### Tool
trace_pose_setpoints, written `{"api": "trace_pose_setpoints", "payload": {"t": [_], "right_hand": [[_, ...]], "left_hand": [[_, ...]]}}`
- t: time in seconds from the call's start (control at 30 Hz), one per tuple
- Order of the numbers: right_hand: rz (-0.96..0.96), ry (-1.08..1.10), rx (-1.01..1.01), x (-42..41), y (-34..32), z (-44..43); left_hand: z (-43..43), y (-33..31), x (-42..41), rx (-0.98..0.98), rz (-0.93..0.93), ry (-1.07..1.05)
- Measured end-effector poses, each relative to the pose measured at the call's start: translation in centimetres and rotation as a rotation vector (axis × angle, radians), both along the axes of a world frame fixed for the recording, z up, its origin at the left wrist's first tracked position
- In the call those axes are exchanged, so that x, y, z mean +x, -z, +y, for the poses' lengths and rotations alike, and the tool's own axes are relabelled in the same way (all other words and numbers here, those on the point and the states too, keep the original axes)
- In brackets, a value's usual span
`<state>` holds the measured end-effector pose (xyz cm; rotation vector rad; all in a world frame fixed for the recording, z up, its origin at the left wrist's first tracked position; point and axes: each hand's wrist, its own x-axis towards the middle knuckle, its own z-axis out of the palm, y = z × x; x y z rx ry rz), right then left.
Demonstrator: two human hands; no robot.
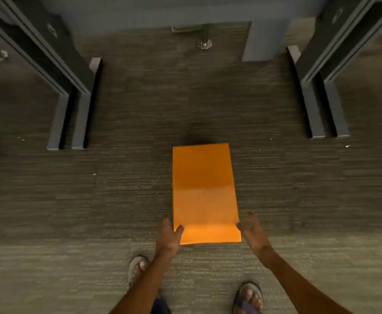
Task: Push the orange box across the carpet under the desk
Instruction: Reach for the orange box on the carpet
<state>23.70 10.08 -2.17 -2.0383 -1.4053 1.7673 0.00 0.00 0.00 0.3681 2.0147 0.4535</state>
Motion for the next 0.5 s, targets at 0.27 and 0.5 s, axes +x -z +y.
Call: {"api": "trace_pose_setpoints", "payload": {"t": [0.27,0.5], "right_hand": [[0.107,0.185,-0.253,-0.9,5.4,-0.5],[0.215,0.299,-0.252,-1.2,8.5,-1.0]], "left_hand": [[-1.8,8.6,0.2,0.068,-0.136,-0.115],[-3.5,14.1,-0.8,0.128,-0.192,-0.143]]}}
